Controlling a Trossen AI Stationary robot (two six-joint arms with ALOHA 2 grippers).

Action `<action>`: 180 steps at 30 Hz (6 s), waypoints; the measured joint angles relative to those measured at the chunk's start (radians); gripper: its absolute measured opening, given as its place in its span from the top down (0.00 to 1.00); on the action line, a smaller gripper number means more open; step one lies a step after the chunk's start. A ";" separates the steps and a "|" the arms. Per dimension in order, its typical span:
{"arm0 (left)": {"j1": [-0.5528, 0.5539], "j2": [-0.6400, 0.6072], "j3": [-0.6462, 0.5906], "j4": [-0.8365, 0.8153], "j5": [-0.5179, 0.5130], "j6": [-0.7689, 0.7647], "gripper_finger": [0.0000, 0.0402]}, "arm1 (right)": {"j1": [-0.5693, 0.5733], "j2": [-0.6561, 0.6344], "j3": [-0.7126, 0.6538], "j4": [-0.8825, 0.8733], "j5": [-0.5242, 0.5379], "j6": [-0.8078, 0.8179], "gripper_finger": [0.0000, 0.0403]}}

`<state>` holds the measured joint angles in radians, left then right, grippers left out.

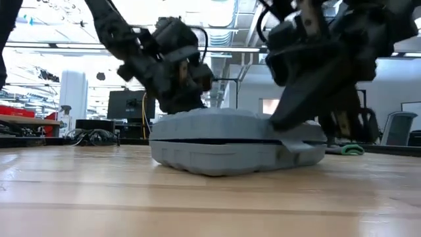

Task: Prefit tool cases
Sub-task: Close the gray tool case, then return to Home Position

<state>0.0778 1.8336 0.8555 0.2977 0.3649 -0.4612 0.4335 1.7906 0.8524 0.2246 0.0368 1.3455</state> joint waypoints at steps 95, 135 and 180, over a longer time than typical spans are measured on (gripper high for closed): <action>-0.438 -0.768 -0.391 0.288 -0.706 -0.129 1.00 | -0.348 -0.468 0.032 0.093 -0.087 -0.630 0.99; -0.413 -1.815 -0.446 -0.802 -0.918 -0.083 1.00 | -0.241 -1.120 0.029 -0.569 0.386 -0.832 0.98; 0.036 -1.830 -0.816 -0.331 -0.311 -0.134 1.00 | -0.471 -1.406 -0.845 0.264 0.187 -0.663 0.98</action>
<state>0.1140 0.0039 0.0399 -0.0335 0.0538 -0.5950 -0.0371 0.3847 0.0078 0.4887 0.2238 0.6822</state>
